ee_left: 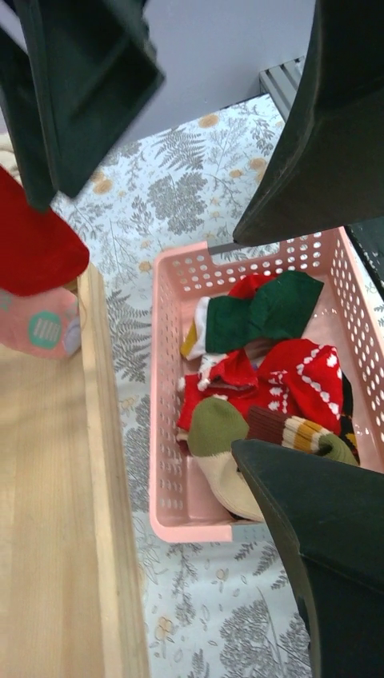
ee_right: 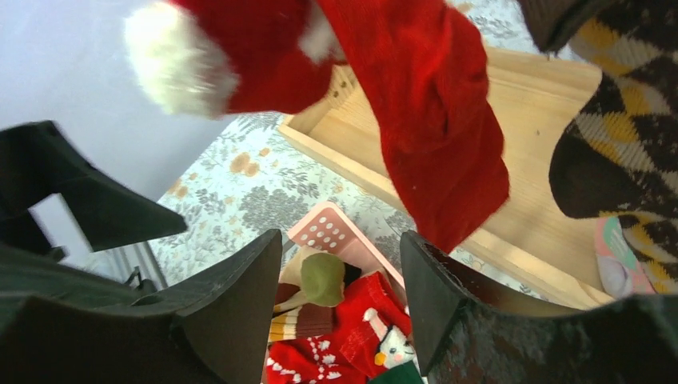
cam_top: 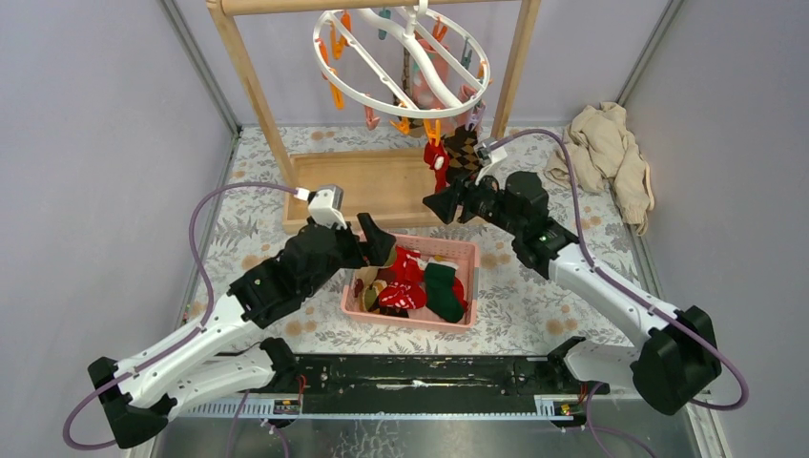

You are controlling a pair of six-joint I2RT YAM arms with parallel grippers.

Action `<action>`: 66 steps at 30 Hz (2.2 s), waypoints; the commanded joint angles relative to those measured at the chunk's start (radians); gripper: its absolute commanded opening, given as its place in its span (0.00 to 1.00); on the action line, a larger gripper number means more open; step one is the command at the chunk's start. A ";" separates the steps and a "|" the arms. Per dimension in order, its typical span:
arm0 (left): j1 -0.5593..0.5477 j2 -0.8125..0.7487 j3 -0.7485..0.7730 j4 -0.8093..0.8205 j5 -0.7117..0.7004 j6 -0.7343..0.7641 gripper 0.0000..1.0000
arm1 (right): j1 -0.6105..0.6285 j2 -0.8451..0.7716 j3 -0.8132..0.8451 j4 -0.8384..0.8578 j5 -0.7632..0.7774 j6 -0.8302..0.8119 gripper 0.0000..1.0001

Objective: Remove the socks clipped to the hanger
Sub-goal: Remove the sock from the hanger.

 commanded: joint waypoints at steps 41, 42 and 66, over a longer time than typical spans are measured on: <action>-0.019 0.400 0.424 0.546 0.024 0.216 0.99 | 0.142 -0.130 0.094 -0.269 0.240 -0.144 0.00; -0.020 0.407 0.424 0.558 0.021 0.217 0.99 | 0.143 -0.135 0.095 -0.279 0.242 -0.147 0.00; -0.020 0.375 0.432 0.517 -0.022 0.208 0.99 | 0.149 0.087 0.080 0.015 0.503 -0.186 0.63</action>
